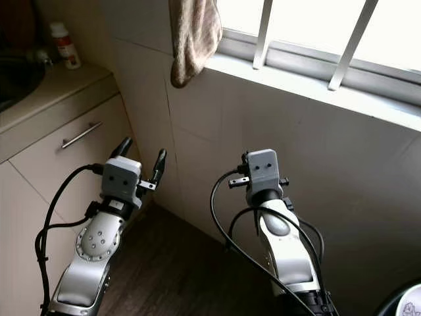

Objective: Kitchen organization

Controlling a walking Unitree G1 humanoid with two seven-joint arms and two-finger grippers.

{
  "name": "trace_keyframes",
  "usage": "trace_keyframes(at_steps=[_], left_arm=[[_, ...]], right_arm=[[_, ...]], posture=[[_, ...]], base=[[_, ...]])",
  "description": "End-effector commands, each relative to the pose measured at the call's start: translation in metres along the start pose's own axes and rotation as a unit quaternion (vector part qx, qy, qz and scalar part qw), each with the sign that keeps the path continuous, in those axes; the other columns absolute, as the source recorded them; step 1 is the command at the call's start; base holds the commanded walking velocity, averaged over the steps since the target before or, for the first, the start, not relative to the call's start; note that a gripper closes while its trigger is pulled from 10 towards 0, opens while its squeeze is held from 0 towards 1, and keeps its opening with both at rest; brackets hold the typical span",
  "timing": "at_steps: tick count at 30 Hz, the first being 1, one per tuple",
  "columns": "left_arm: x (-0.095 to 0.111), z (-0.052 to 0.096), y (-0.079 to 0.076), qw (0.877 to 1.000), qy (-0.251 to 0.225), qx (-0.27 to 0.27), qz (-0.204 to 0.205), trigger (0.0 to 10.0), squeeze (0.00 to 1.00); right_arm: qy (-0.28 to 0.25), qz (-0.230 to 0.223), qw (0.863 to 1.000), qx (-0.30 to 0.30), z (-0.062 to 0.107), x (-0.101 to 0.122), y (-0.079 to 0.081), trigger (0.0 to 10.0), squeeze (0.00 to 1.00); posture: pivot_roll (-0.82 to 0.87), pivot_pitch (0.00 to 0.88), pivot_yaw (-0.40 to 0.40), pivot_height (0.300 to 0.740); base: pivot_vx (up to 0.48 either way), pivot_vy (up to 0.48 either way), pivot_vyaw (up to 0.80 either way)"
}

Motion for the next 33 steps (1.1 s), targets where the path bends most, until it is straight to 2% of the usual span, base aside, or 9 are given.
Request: trace_keyframes(at_steps=[1, 28, 33], left_arm=[[-0.0047, 0.002, 0.0044, 1.0, 0.012, 0.005, -0.007, 10.0, 0.0], [-0.0039, 0.001, 0.003, 1.0, 0.009, 0.0, -0.009, 10.0, 0.0], [-0.0043, 0.0012, 0.0028, 1.0, 0.01, 0.0, -0.009, 10.0, 0.0]], right_arm=[[0.001, -0.009, 1.0, 0.006, -0.001, 0.0012, 0.0014, 0.0, 0.0], [-0.007, -0.013, 1.0, 0.019, -0.002, 0.0037, 0.0025, 0.0, 0.0], [-0.008, -0.033, 0.999, 0.013, -0.0023, 0.0034, 0.0005, 0.0, 0.0]], posture=[[0.06, 0.0, -0.064, 0.74], [0.06, 0.0, -0.059, 0.74], [0.06, 0.0, -0.06, 0.74]], base=[[0.0, 0.0, 0.8], [0.0, 0.0, 0.8], [0.0, 0.0, 0.48]])
Point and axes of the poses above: a point about 5 cm out from each wrist's last joint towards the gripper, its own z axis pointing back from the gripper into the wrist, its own x axis along the axis of the wrist's last joint, y = z × x, the point moved 1 cm from there along -z, pointing out of the wrist towards the gripper, and after that the axes turned 5 degrees about z, right-handed, at the moved point
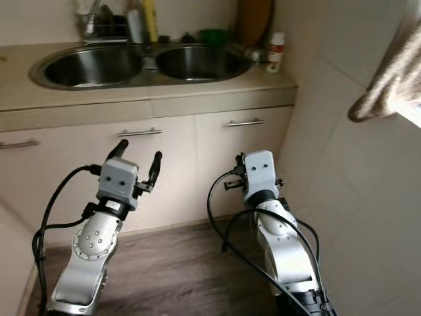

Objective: Kitchen organization

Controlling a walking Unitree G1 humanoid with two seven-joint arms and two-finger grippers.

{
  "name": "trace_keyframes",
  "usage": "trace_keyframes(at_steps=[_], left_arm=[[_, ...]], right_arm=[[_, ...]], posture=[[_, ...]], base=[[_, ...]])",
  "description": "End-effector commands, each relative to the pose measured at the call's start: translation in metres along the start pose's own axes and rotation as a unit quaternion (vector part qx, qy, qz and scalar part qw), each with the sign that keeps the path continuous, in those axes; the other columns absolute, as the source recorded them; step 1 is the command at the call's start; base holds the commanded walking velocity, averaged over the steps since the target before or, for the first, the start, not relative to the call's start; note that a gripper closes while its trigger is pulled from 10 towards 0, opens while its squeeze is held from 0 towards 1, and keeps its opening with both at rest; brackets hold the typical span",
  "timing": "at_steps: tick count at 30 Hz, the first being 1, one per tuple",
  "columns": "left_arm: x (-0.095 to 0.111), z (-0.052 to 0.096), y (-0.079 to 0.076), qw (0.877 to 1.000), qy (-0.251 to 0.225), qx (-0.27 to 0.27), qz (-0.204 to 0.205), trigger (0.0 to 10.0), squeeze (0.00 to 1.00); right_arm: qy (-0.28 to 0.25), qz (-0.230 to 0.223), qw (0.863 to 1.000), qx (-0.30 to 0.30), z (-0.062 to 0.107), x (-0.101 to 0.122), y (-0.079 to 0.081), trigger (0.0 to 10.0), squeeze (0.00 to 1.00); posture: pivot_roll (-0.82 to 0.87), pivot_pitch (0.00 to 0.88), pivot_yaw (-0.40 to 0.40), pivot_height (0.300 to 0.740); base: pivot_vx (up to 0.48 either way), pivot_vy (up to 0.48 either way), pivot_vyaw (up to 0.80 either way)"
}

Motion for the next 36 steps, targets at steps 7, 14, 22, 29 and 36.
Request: trace_keyframes(at_steps=[7, 14, 22, 29, 36], left_arm=[[0.002, -0.001, 0.003, 1.0, -0.004, 0.002, -0.008, 10.0, 0.0], [0.004, -0.001, 0.006, 1.0, -0.009, 0.007, -0.003, 10.0, 0.0], [0.006, 0.0, 0.007, 1.0, -0.019, 0.011, 0.001, 10.0, 0.0], [0.008, -0.001, 0.01, 1.0, -0.026, 0.014, 0.002, 10.0, 0.0], [0.009, -0.001, 0.01, 0.999, -0.029, 0.013, 0.004, 10.0, 0.0]], right_arm=[[-0.01, -0.022, 1.0, -0.007, -0.001, 0.004, -0.003, 0.0, 0.0], [-0.025, -0.019, 0.999, -0.014, -0.001, 0.009, -0.005, 0.0, 0.0], [-0.04, -0.005, 0.999, -0.018, -0.003, 0.015, -0.006, 0.0, 0.0], [-0.082, 0.004, 0.996, -0.025, -0.005, 0.038, -0.01, 0.0, 0.0], [-0.125, 0.072, 0.989, -0.024, -0.004, 0.056, -0.009, 0.0, 0.0]], posture=[[0.06, 0.0, -0.06, 0.74], [0.06, 0.0, -0.061, 0.74], [0.06, 0.0, -0.062, 0.74], [0.06, 0.0, -0.058, 0.74], [0.06, 0.0, -0.055, 0.74]], base=[[0.0, 0.0, 0.0], [0.0, 0.0, 0.0], [0.0, 0.0, 0.0], [0.139, 0.0, 0.0], [0.265, 0.0, 0.0]])
Point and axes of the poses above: a point about 5 cm out from each wrist's last joint towards the gripper, its own z axis pointing back from the gripper into the wrist, its own x axis along the axis of the wrist's last joint, y = z × x, the point moved 1 cm from there along -z, pointing out of the wrist towards the gripper, and after that the axes turned 5 degrees about z, right-handed, at the moved point
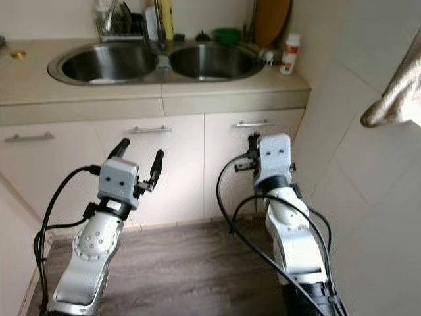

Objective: Kitchen organization

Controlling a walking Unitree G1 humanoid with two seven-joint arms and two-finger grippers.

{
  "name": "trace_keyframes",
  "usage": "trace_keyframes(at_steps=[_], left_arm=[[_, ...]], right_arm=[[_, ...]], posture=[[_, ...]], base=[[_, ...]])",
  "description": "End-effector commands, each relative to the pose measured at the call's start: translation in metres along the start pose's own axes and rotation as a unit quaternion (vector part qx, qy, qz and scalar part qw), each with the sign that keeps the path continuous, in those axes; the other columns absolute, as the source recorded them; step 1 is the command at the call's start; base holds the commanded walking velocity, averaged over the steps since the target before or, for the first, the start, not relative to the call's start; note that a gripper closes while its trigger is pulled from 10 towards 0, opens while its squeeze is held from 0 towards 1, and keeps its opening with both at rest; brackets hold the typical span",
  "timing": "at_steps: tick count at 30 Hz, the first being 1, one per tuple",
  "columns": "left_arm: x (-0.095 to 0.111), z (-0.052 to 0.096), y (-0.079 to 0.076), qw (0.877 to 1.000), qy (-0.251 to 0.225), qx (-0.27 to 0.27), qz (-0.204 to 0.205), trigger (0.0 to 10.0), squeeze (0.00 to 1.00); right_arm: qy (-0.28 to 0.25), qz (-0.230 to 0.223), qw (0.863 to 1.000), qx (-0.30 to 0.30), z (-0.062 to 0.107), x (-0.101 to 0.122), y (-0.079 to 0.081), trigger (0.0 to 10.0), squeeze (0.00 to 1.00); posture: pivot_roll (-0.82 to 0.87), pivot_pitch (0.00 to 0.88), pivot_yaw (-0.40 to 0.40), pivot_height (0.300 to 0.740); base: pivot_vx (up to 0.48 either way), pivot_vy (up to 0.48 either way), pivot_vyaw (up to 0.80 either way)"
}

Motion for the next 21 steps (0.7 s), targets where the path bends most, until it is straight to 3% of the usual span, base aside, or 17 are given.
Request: trace_keyframes(at_steps=[1, 6, 12, 21], left_arm=[[0.007, -0.002, -0.001, 1.0, -0.015, -0.004, 0.005, 10.0, 0.0], [0.007, -0.002, -0.001, 1.0, -0.017, -0.005, 0.006, 10.0, 0.0], [0.007, -0.003, -0.001, 1.0, -0.017, -0.004, 0.006, 10.0, 0.0], [0.007, -0.003, -0.002, 1.0, -0.017, -0.007, 0.007, 10.0, 0.0]], right_arm=[[-0.03, 0.032, 0.999, 0.004, -0.001, 0.012, 0.002, 0.0, 0.0], [-0.043, 0.064, 0.997, 0.016, 0.0, 0.016, 0.007, 0.0, 0.0], [-0.061, 0.092, 0.994, 0.018, 0.0, 0.022, 0.009, 0.0, 0.0], [-0.091, 0.097, 0.991, 0.008, -0.003, 0.038, 0.005, 0.0, 0.0]], posture=[[0.06, 0.0, -0.055, 0.74], [0.06, 0.0, -0.057, 0.74], [0.06, 0.0, -0.057, 0.74], [0.06, 0.0, -0.057, 0.74]], base=[[0.289, 0.0, 0.0], [0.306, 0.0, 0.12], [0.308, 0.0, 0.8], [0.309, 0.0, 0.8]])
Point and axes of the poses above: a point about 5 cm out from each wrist's last joint towards the gripper, its own z axis pointing back from the gripper into the wrist, its own x axis along the axis of the wrist's last joint, y = z × x, the point moved 1 cm from there along -z, pointing out of the wrist towards the gripper, and after that the axes turned 5 degrees about z, right-handed, at the moved point
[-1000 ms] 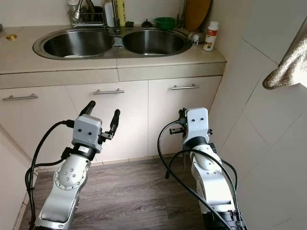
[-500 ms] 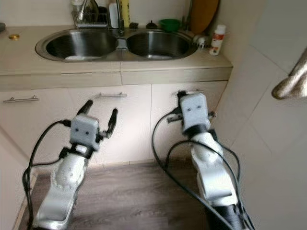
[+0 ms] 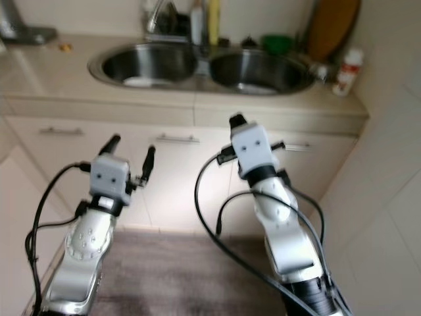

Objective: Kitchen organization

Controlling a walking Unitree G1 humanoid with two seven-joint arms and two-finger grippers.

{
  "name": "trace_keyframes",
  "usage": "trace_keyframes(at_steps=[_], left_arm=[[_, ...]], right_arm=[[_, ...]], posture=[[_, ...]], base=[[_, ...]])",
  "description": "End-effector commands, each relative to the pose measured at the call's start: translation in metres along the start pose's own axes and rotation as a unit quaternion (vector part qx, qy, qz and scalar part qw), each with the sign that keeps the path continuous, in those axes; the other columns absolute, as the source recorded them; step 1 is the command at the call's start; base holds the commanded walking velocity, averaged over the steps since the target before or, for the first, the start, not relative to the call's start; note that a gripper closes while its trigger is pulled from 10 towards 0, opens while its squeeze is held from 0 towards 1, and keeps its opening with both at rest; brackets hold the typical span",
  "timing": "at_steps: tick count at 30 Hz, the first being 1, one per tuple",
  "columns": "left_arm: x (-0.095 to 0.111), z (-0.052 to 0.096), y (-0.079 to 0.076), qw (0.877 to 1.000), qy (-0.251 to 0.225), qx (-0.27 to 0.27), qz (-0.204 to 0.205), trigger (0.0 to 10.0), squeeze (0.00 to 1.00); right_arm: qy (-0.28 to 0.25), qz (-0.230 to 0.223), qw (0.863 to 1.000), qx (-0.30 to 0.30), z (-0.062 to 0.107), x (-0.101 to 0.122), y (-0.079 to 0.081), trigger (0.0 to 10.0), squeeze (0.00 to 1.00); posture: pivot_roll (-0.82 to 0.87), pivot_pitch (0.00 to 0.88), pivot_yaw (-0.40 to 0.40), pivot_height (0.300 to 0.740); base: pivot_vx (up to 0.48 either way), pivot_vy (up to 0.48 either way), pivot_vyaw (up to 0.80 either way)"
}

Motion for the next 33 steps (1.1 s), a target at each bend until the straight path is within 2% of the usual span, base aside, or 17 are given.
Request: trace_keyframes(at_steps=[1, 10, 12, 13, 15, 18, 20, 24, 26, 28, 29, 30, 31, 32, 33], left_arm=[[0.006, -0.002, -0.003, 1.0, -0.013, -0.01, 0.002, 10.0, 0.0], [0.006, -0.002, -0.003, 1.0, -0.011, -0.01, 0.002, 10.0, 0.0], [0.006, -0.002, -0.003, 1.0, -0.011, -0.01, 0.002, 10.0, 0.0], [0.006, -0.002, -0.003, 1.0, -0.011, -0.01, 0.002, 10.0, 0.0], [0.006, -0.002, -0.004, 1.0, -0.011, -0.01, 0.002, 10.0, 0.0], [0.005, -0.003, -0.004, 1.0, -0.011, -0.01, 0.002, 10.0, 0.0], [0.005, -0.003, -0.004, 1.0, -0.011, -0.01, 0.002, 10.0, 0.0], [0.005, -0.003, -0.005, 1.0, -0.011, -0.01, 0.003, 10.0, 0.0], [0.006, -0.002, -0.005, 1.0, -0.011, -0.009, 0.003, 10.0, 0.0], [0.006, -0.002, -0.005, 1.0, -0.011, -0.009, 0.003, 10.0, 0.0], [0.006, -0.003, -0.005, 1.0, -0.01, -0.009, 0.004, 10.0, 0.0], [0.006, -0.003, -0.005, 1.0, -0.01, -0.009, 0.004, 10.0, 0.0], [0.005, -0.003, -0.005, 1.0, -0.01, -0.01, 0.004, 10.0, 0.0], [0.005, -0.003, -0.006, 1.0, -0.01, -0.011, 0.004, 10.0, 0.0], [0.005, -0.003, -0.006, 1.0, -0.01, -0.012, 0.005, 10.0, 0.0]], right_arm=[[-0.02, 0.007, 1.0, -0.016, -0.003, 0.011, -0.008, 0.0, 0.0], [-0.027, -0.017, 0.999, -0.037, -0.008, 0.019, -0.018, 0.0, 0.0], [-0.034, -0.031, 0.997, -0.062, -0.015, 0.025, -0.032, 0.0, 0.0], [-0.034, -0.031, 0.997, -0.062, -0.015, 0.025, -0.032, 0.0, 0.0], [-0.02, -0.131, 0.984, -0.12, -0.031, 0.03, -0.061, 0.0, 0.0], [-0.01, -0.185, 0.97, -0.158, -0.039, 0.027, -0.082, 0.0, 0.0], [-0.006, -0.195, 0.966, -0.168, -0.04, 0.025, -0.086, 0.0, 0.0], [0.033, -0.258, 0.943, -0.207, -0.042, 0.009, -0.097, 0.0, 0.0], [0.069, -0.345, 0.907, -0.233, -0.04, -0.006, -0.096, 0.0, 0.0], [0.092, -0.399, 0.878, -0.248, -0.038, -0.016, -0.096, 0.0, 0.0], [0.111, -0.445, 0.847, -0.269, -0.036, -0.027, -0.099, 0.0, 0.0], [0.121, -0.47, 0.827, -0.283, -0.034, -0.034, -0.101, 0.0, 0.0], [0.126, -0.484, 0.815, -0.292, -0.033, -0.038, -0.102, 0.0, 0.0], [0.139, -0.51, 0.789, -0.313, -0.03, -0.046, -0.105, 0.0, 0.0], [0.143, -0.52, 0.778, -0.322, -0.029, -0.049, -0.107, 0.0, 0.0]], posture=[[0.06, 0.0, -0.057, 0.74], [0.06, 0.0, -0.058, 0.74], [0.06, 0.0, -0.056, 0.74], [0.06, 0.0, -0.056, 0.74], [0.06, 0.0, -0.056, 0.74], [0.06, 0.0, -0.057, 0.74], [0.06, 0.0, -0.059, 0.74], [0.06, 0.0, -0.061, 0.74], [0.06, 0.0, -0.062, 0.74], [0.06, 0.0, -0.061, 0.74], [0.06, 0.0, -0.059, 0.74], [0.06, 0.0, -0.059, 0.74], [0.06, 0.0, -0.059, 0.74], [0.06, 0.0, -0.057, 0.74], [0.06, 0.0, -0.057, 0.74]], base=[[0.311, 0.0, 0.8], [0.308, 0.0, 0.38], [0.304, 0.0, 0.0], [0.304, 0.0, 0.0], [0.3, 0.0, 0.0], [0.299, 0.0, 0.0], [0.296, 0.0, 0.0], [0.296, 0.0, 0.0], [0.292, 0.0, 0.0], [0.291, 0.0, 0.0], [0.289, 0.0, 0.0], [0.289, 0.0, 0.0], [0.289, 0.0, 0.0], [0.289, 0.0, 0.0], [0.277, 0.0, 0.0]])
Point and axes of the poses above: a point about 5 cm out from each wrist's last joint towards the gripper, its own z axis pointing back from the gripper into the wrist, its own x axis along the axis of the wrist's last joint, y = z × x, the point moved 1 cm from there along -z, pointing out of the wrist towards the gripper, and after that the axes turned 5 degrees about z, right-handed, at the moved point
